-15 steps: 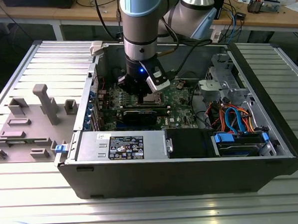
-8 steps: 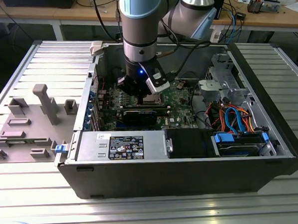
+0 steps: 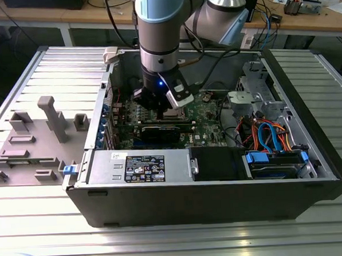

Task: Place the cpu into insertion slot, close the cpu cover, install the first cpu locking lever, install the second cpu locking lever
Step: 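Install the second cpu locking lever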

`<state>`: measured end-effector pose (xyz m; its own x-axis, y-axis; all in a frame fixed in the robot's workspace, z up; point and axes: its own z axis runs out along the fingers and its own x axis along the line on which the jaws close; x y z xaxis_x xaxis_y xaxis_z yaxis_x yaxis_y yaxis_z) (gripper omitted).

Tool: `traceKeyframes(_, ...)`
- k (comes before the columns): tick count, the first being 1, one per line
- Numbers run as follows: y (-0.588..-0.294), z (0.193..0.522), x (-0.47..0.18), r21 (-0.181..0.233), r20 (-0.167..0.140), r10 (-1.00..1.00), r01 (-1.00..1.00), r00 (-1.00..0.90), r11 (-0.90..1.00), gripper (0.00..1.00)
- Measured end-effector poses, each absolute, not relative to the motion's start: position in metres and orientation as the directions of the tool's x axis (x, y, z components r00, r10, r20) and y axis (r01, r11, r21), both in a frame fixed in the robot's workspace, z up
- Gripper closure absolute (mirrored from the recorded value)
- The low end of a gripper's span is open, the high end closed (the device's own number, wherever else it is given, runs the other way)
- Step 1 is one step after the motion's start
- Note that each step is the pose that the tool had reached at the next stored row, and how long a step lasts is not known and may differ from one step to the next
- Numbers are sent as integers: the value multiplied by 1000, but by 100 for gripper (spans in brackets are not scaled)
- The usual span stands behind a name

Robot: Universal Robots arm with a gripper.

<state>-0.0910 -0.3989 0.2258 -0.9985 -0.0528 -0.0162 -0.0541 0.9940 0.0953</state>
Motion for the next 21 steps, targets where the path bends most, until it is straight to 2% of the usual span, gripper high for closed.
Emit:
traceKeyframes(14, -403, 221, -96, 116, -16, -58, -60, -998, 992, 89)
traceKeyframes(21, -404, 210, -99, 147, -18, -74, -75, -997, 986, 89)
